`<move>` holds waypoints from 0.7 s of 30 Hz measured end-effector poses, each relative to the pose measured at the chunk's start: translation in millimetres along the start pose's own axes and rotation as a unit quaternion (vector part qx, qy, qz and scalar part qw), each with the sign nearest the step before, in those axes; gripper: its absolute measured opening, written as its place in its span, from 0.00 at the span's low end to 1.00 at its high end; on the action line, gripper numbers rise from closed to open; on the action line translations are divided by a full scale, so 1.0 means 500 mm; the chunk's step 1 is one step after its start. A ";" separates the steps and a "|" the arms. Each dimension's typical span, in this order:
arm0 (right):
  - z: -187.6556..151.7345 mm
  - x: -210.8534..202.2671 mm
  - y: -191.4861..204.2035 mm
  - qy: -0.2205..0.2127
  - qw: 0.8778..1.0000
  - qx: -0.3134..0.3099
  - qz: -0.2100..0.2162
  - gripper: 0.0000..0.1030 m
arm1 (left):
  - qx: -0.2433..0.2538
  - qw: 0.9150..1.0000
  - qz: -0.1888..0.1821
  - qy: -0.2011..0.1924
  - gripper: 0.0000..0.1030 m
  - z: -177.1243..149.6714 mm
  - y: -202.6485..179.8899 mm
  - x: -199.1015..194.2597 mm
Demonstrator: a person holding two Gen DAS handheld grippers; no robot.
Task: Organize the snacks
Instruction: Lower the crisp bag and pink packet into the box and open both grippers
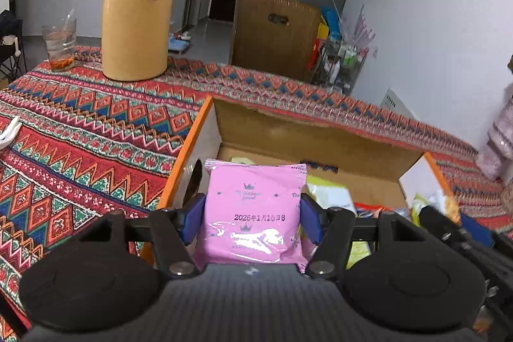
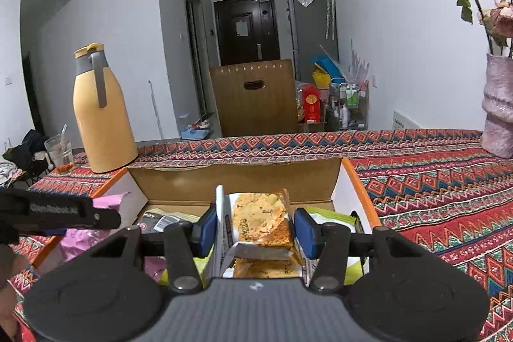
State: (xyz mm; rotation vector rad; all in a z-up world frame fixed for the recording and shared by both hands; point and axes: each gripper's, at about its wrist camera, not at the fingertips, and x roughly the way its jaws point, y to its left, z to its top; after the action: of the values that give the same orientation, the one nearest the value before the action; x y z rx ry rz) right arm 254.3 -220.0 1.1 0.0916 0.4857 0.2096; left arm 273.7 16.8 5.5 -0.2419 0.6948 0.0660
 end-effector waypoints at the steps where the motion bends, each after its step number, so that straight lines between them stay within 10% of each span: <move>1: 0.001 0.001 -0.002 0.000 1.000 0.004 0.004 0.49 | -0.003 1.000 -0.001 0.003 0.61 -0.001 0.003 0.004; 12: -0.010 0.011 -0.006 0.007 1.000 0.005 -0.003 0.50 | 0.014 1.000 0.008 -0.015 0.61 -0.013 -0.007 -0.011; 17: -0.014 0.007 0.003 0.005 1.000 0.000 -0.001 0.66 | 0.010 1.000 0.010 -0.024 0.64 -0.014 -0.004 -0.017; 21: -0.016 0.002 -0.003 0.001 1.000 0.008 -0.007 0.97 | 0.006 0.999 0.014 -0.047 0.90 -0.013 -0.001 -0.034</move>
State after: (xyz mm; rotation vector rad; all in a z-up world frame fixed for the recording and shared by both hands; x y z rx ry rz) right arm 251.4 -220.8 -6.5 0.1026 0.4904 0.1920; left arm 256.5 15.1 11.6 -0.2154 0.6040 0.0988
